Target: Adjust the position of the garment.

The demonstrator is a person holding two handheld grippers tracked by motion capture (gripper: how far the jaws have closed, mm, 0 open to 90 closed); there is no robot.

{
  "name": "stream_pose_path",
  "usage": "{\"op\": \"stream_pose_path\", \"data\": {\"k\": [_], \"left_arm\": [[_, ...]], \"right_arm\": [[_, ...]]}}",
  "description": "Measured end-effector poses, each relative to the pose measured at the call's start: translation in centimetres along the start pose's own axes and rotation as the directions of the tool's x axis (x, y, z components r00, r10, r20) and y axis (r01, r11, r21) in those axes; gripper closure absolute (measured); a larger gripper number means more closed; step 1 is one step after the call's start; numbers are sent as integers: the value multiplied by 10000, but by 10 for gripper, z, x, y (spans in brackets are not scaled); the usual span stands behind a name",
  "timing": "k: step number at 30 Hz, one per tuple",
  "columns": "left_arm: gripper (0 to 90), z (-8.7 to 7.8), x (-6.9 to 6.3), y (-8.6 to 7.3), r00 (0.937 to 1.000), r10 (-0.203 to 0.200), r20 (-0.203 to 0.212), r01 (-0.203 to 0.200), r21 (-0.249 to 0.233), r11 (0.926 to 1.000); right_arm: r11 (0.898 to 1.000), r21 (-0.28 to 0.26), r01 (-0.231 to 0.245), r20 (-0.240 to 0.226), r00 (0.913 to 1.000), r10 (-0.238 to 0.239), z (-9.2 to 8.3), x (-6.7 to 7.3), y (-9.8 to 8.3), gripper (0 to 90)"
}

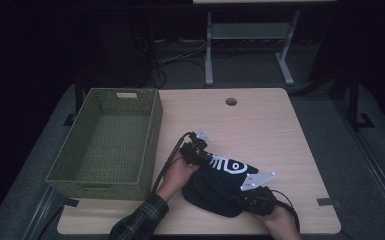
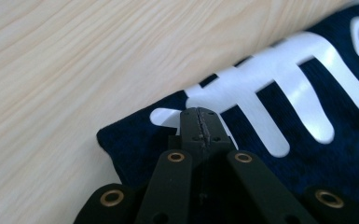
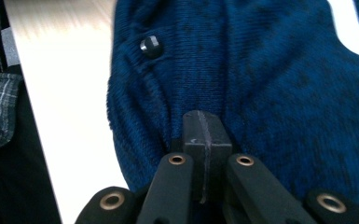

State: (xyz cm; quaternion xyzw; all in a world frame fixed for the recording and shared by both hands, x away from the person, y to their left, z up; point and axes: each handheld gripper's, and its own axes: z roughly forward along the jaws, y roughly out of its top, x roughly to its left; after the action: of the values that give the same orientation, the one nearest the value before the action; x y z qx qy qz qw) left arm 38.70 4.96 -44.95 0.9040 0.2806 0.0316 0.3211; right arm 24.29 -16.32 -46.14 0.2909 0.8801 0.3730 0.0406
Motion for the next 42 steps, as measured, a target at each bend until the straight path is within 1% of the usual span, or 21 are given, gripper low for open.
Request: {"op": "stream_pose_path", "data": {"k": [2, 3, 6, 7, 9, 10, 11, 12, 13, 14, 16, 18, 21, 23, 25, 29, 32, 34, 36, 38, 42], "left_arm": [[900, 2, -1, 3, 10000, 83, 36, -83, 65, 9999], [900, 5, -3, 7, 9995, 307, 29, -308, 122, 9995], [900, 4, -5, 8, 9995, 308, -30, -308, 61, 9995], [900, -2, -5, 7, 9997, 248, -10, -248, -224, 9994], [893, -12, -7, 7, 9995, 313, -48, -314, -419, 9986], [888, -12, -7, 7, 9995, 313, -48, -314, -419, 9986], [888, -18, -8, 6, 9996, 279, 24, -277, -603, 9978], [884, -32, -13, 3, 9996, 233, 173, -214, -1030, 9945], [884, -40, -15, 2, 9992, 322, 252, -290, -1174, 9927], [879, -40, -15, 2, 9992, 322, 252, -290, -1174, 9927], [879, -58, -24, -6, 9981, 414, 449, -341, -1520, 9878], [879, -69, -31, -15, 9978, 511, 418, -436, -1639, 9855], [879, -75, -40, -32, 9982, 441, 417, -372, -1535, 9874], [879, -71, -42, -42, 9981, 485, 374, -438, -1167, 9922], [879, -63, -41, -50, 9982, 372, 474, -332, -828, 9960], [882, -50, -38, -58, 9981, 290, 539, -269, -377, 9989], [883, -49, -41, -57, 9986, 339, 402, -327, -306, 9990], [882, -50, -41, -57, 9988, 249, 419, -231, -410, 9989], [838, -54, -40, -55, 9992, 151, 375, -129, -583, 9982], [779, -60, -38, -53, 9996, 76, 283, -54, -786, 9969], [606, -65, -31, -49, 9997, -246, 52, 250, -1071, 9939]], "right_arm": [[10000, -13, 37, 1, 10000, -37, 1, 2, 0, 900], [10000, -7, 3, -25, 10000, -3, 1, 6, -1, 900], [10000, -43, 14, -87, 10000, -15, 2, 5, -1, 900], [9999, -116, -83, -181, 9998, 81, 1, 3, 0, 900], [9996, -277, -34, -93, 10000, 31, -5, 1, 2, 900], [9990, -436, -87, -77, 9999, 84, -8, 0, 3, 900], [9978, -645, -164, -50, 9999, 161, -12, -1, 4, 900], [9958, -897, -169, 16, 9999, 171, -16, -3, 5, 900], [9930, -1138, -308, 77, 9995, 319, -20, -5, 6, 900], [9930, -1138, -308, 77, 9995, 319, -20, -5, 6, 900], [9879, -1516, -342, 306, 9988, 393, -29, -9, 9, 900], [9852, -1677, -339, 672, 9967, 457, -35, -16, 11, 900], [9854, -1640, -459, 1143, 9913, 652, -35, -29, 10, 900], [9879, -1418, -625, 1227, 9892, 801, -30, -35, 9, 900], [9920, -1077, -665, 1358, 9874, 810, -23, -39, 6, 900], [9958, -545, -732, 1404, 9868, 803, -10, -42, 3, 900], [9953, -595, -761, 1385, 9868, 837, -8, -42, 1, 900], [9950, -675, -742, 1394, 9867, 831, -9, -42, 1, 900], [9932, -969, -644, 1393, 9872, 776, -14, -40, -1, 800], [9903, -1215, -677, 1420, 9862, 848, -20, -40, -2, 744], [9827, -1619, -894, 1882, 9748, 1197, -37, -39, -12, 604]]}}
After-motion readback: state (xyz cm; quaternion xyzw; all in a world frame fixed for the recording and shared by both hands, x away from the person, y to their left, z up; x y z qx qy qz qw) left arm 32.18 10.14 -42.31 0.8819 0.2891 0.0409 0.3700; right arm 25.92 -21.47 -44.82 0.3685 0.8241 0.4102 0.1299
